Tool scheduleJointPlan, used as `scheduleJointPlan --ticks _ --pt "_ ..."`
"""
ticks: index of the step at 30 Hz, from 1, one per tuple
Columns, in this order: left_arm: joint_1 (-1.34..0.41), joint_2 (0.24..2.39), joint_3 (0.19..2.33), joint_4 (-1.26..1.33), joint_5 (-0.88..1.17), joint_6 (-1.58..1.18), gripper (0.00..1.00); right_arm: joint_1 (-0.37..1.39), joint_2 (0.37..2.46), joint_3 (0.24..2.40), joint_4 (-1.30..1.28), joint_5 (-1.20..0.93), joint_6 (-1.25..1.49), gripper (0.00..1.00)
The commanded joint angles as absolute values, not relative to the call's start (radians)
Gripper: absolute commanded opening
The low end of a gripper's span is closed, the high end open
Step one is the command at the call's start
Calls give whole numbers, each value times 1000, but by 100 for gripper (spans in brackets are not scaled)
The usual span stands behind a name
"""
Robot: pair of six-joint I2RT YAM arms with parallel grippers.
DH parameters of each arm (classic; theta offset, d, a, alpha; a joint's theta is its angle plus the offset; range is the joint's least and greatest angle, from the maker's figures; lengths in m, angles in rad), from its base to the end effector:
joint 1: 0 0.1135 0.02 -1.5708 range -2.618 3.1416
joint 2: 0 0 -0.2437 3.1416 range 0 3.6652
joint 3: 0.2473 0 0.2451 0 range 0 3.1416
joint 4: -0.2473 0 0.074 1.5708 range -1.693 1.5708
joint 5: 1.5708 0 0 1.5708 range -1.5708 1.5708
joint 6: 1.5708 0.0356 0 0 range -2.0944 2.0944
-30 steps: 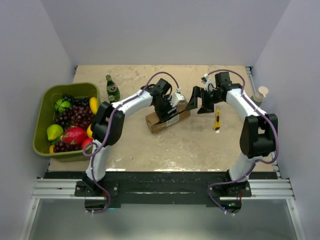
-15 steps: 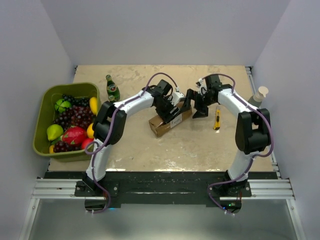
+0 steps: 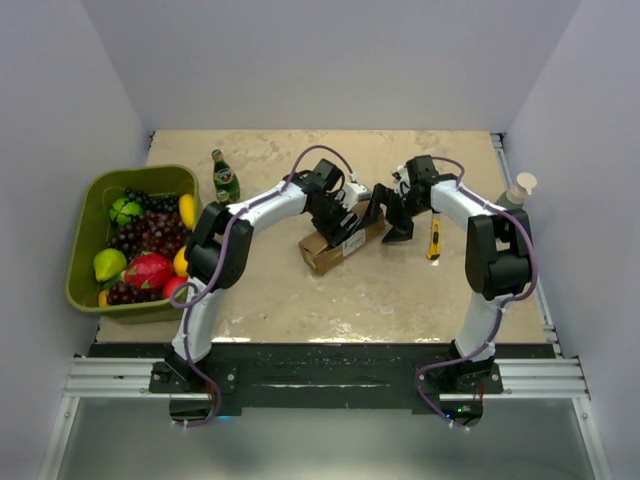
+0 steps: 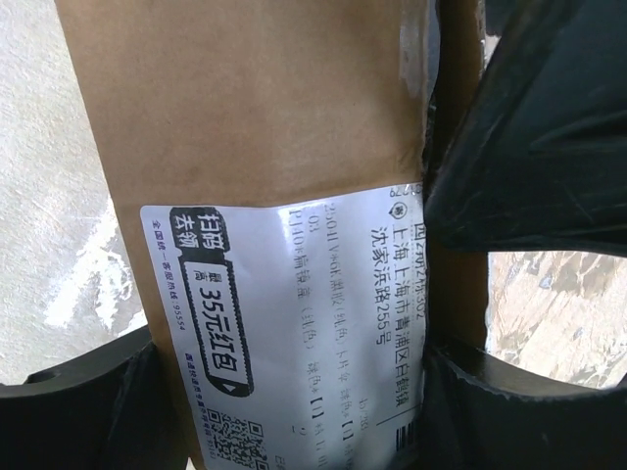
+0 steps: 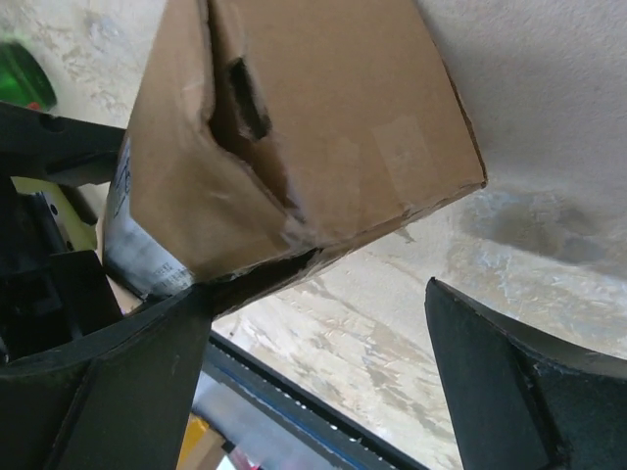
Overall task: Unpack the express box
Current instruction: Open the express box at the center of the board.
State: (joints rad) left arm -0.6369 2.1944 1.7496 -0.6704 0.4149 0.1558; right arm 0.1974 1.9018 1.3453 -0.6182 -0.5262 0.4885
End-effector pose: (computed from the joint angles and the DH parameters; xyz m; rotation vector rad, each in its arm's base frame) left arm 0.3529 -0.2789 0.1675 1.1696 2.4518 -0.7045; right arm 0.3624 0.0907 0.1727 0.2573 2.8020 0.9023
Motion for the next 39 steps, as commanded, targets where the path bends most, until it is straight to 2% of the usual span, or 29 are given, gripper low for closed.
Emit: scheduleJointPlan --ticks 1,4,5,7,8,10,11,17,18,19,21,22,24,28,35,39 --pt "-640 2180 1753 -608 506 127 69 225 1916 1355 -630 -457 466 91" --pt "-626 2189 1778 -598 548 74 68 227 1911 1338 -696 -368 430 90" --pt "-618 2189 1782 -592 596 55 63 227 1907 1333 -709 -347 420 89" --pt "-589 2181 1792 -543 678 8 61 227 1904 1336 -722 -316 391 89" --pt "-574 2181 1792 -516 803 -35 59 227 1904 1339 -724 -308 382 89" --pt "-542 2180 1784 -429 888 -115 59 227 1910 1345 -724 -295 368 89" --pt "-529 2180 1783 -402 998 -139 58 227 1910 1347 -721 -290 361 89" --pt "-436 2181 1590 -108 1236 -441 54 229 1911 1379 -718 -268 276 89" --pt "-427 2169 1550 -36 1256 -498 54 229 1911 1385 -712 -268 264 88" --pt "-414 2163 1513 156 1275 -620 54 227 1910 1391 -704 -279 264 88" --pt "-407 2125 1433 298 1253 -701 53 229 1916 1399 -692 -301 249 88" --pt "-407 2120 1411 518 1256 -830 52 230 1917 1402 -686 -296 242 88" --pt "-411 2138 1405 726 1288 -964 51 236 1925 1404 -687 -276 212 88" --pt "-414 2132 1442 828 1282 -1008 48 238 1954 1416 -735 -218 143 89" --pt "-410 2088 1457 841 1292 -1012 46 236 1977 1427 -755 -216 112 89" --pt "-403 2091 1465 835 1327 -1006 40 236 1994 1419 -755 -196 72 89"
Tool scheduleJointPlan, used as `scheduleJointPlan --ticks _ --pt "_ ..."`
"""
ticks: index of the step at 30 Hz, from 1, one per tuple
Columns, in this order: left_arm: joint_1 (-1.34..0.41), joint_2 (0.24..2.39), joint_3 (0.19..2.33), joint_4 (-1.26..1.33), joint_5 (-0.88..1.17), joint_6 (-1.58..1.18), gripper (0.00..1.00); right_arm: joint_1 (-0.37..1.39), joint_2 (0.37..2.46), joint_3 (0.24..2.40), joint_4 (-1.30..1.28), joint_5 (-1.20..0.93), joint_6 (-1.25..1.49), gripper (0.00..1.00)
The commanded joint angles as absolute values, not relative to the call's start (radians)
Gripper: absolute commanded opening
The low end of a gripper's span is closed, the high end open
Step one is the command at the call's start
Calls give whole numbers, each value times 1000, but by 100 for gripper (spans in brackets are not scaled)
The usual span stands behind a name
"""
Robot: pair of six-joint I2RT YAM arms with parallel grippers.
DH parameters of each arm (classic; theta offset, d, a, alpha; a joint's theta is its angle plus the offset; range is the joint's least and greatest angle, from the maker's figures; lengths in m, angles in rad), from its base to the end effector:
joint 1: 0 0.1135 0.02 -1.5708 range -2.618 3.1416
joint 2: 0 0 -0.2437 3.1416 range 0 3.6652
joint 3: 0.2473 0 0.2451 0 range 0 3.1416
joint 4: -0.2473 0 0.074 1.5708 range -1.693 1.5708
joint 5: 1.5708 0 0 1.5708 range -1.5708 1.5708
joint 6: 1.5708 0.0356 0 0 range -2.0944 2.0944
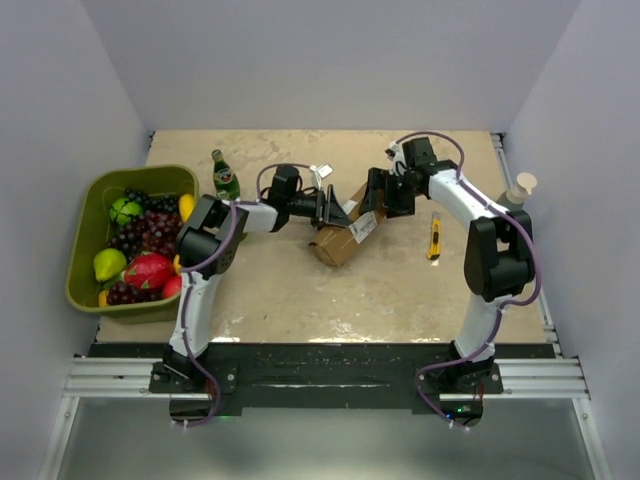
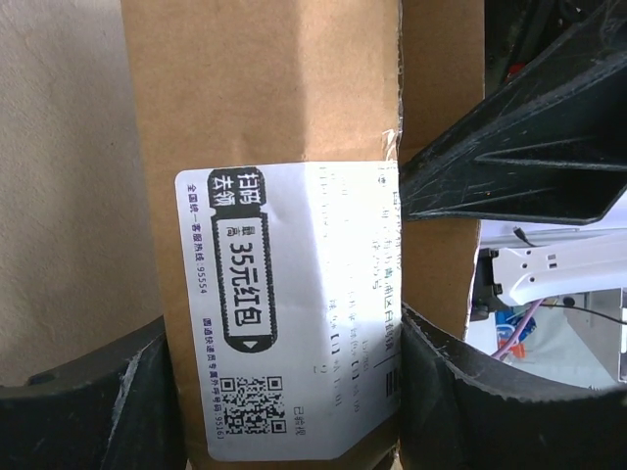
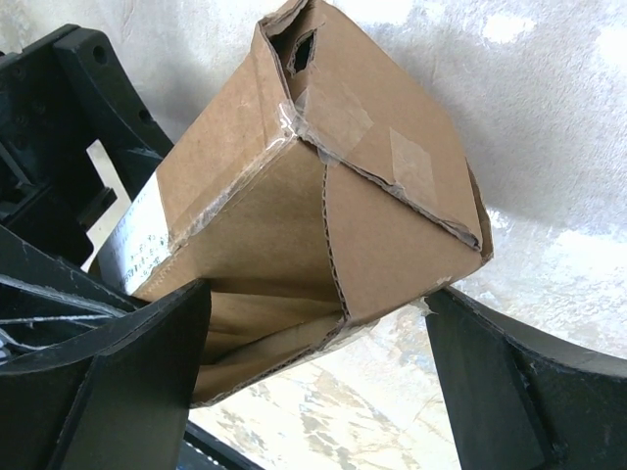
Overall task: Unpack the express box
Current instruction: Open the express box at the center of the board.
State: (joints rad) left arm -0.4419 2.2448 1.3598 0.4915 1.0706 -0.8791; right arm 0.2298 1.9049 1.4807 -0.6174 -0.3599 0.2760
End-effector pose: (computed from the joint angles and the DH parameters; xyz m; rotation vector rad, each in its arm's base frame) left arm 0.3963 -0.2220 0.1231 0.3553 2.2241 -1.8385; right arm 0.3821 0.1023 0.2080 -0.0693 2.6484 0.6455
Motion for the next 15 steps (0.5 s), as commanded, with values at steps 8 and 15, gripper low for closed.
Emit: scheduleJointPlan --ticks 8,15 --pt "-397 2069 1730 -169 958 -194 26 229 1959 1316 -723 -218 75 89" --pt "-486 2066 1812 -468 516 147 39 232 1948 1327 -686 -322 115 91"
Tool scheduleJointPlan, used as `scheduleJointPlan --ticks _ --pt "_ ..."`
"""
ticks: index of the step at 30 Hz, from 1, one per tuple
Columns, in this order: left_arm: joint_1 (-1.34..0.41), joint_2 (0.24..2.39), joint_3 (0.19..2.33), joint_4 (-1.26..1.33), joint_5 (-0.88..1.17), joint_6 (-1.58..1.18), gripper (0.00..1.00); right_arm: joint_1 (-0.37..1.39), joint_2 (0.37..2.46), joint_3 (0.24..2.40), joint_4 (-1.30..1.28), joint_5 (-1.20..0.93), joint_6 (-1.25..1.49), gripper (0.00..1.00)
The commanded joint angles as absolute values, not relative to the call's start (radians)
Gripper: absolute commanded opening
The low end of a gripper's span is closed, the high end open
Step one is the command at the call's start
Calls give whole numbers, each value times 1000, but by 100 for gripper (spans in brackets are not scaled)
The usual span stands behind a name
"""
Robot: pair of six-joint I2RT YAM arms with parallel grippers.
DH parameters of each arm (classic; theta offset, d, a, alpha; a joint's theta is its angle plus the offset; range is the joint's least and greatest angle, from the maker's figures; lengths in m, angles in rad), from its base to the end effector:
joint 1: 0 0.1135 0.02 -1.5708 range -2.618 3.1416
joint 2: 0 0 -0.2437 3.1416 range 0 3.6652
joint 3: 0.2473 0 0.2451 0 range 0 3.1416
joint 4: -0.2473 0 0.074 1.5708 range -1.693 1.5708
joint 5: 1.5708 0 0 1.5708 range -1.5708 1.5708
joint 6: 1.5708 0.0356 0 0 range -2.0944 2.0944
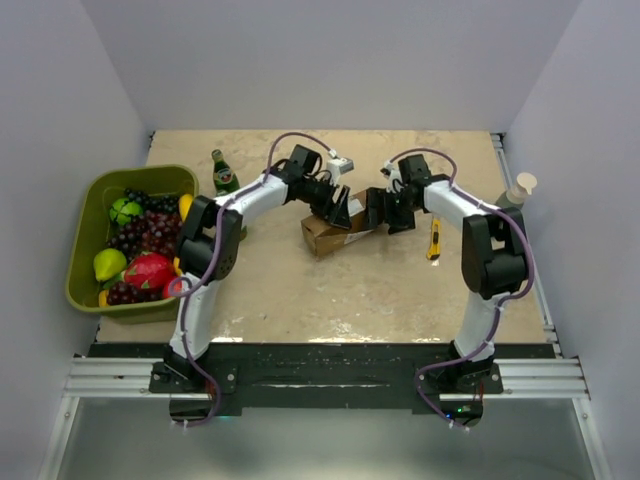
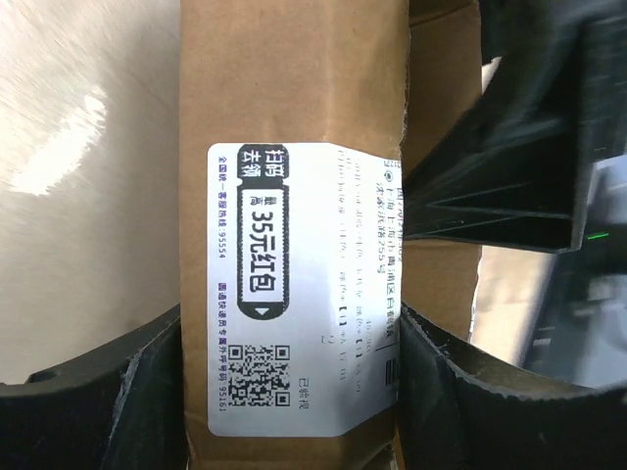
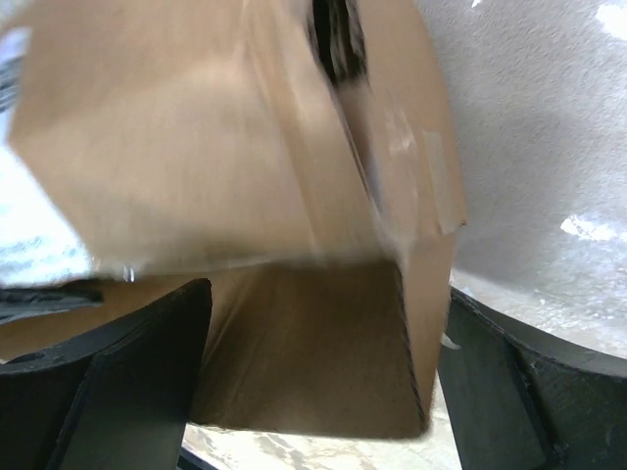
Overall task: Unpack the express box
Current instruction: Open the express box at the center of the board.
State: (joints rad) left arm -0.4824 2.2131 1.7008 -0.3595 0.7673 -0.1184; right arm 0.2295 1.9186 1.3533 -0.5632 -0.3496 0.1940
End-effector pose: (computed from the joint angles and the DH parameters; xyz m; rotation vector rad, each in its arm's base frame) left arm 0.4019 -0.2384 0.1682 0.7935 2.3313 -1.2022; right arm 0.3691 0.0987 0.1689 -0.1563 2.7192 0.5985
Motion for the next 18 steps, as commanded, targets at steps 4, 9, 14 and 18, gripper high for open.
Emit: scheduleJointPlan --ticks 4,9,14,18 --pt "-543 2014 1737 -443 370 289 52 230 1966 1345 -689 -353 123 91" --pt "-613 1961 1663 -366 134 446 100 230 1974 1339 -672 -390 159 91" --pt "-650 1847 1487 -172 75 566 100 230 1993 1377 -666 -397 205 89" --pt "-655 1844 1460 -238 161 643 86 229 2009 1416 -667 -420 232 89"
